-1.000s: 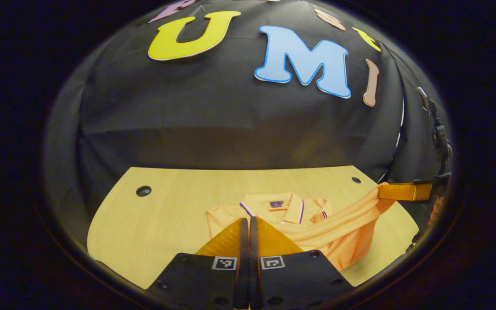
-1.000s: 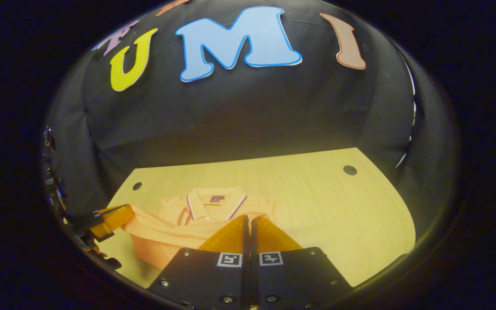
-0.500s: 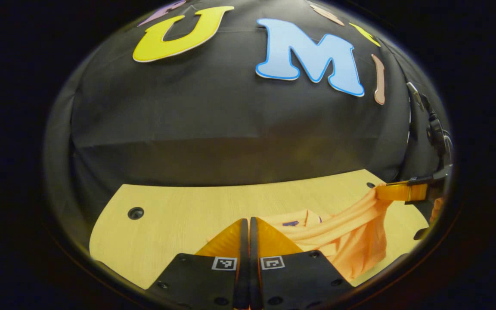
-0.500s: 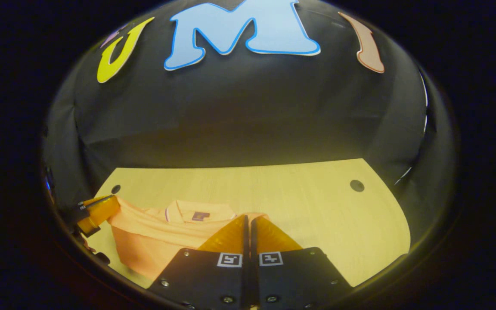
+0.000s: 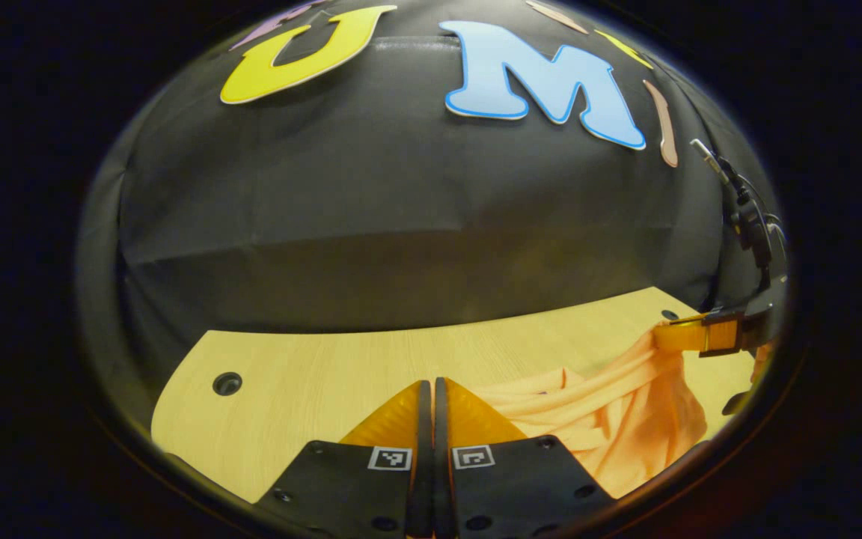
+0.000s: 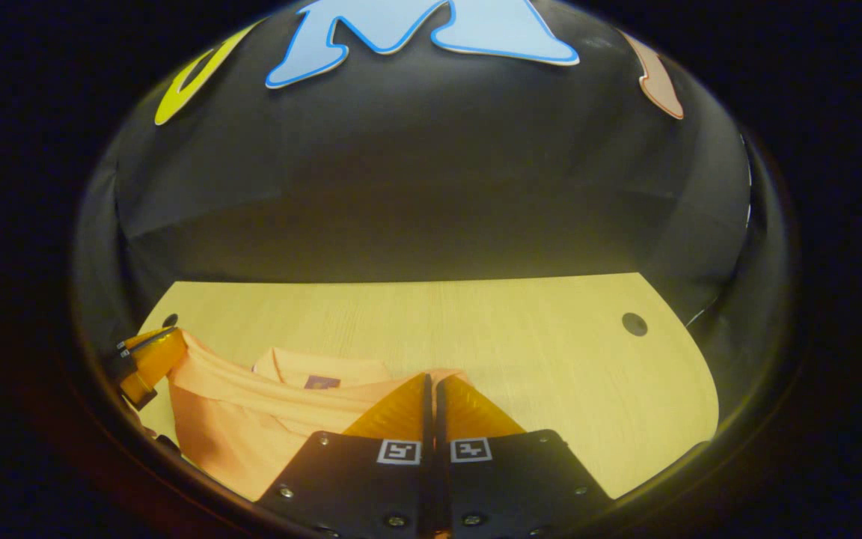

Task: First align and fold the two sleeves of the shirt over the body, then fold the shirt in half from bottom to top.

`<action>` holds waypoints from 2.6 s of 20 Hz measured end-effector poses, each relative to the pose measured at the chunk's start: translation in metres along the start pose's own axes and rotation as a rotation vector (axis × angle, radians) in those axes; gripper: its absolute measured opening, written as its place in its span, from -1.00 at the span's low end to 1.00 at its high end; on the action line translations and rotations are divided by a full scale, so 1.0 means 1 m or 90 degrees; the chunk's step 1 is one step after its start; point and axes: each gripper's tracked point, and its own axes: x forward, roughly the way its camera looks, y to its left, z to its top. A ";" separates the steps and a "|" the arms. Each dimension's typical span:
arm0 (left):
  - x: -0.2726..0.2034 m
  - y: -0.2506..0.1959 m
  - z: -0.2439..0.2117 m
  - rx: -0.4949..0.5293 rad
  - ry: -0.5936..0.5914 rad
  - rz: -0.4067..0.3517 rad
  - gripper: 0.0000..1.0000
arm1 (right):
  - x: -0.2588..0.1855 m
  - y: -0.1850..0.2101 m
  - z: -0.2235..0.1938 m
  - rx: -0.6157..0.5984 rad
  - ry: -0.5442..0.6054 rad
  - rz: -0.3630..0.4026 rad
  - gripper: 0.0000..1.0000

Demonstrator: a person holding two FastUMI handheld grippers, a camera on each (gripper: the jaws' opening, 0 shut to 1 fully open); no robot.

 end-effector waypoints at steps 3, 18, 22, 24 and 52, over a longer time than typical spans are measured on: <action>0.008 0.004 -0.008 0.005 0.005 0.002 -0.89 | 0.008 -0.001 -0.007 -0.002 0.013 -0.009 -0.99; -0.040 -0.001 0.015 -0.025 -0.017 0.011 0.35 | -0.049 0.003 -0.002 -0.061 -0.022 0.008 0.03; -0.120 -0.016 0.057 -0.017 -0.090 0.012 0.55 | -0.121 0.018 0.019 -0.094 -0.105 0.035 0.55; -0.161 -0.027 0.075 -0.012 -0.119 0.014 0.66 | -0.161 0.027 0.026 -0.104 -0.145 0.055 0.68; -0.481 -0.080 0.135 0.022 -0.259 0.100 0.79 | -0.417 -0.029 0.045 -0.095 -0.394 0.068 0.75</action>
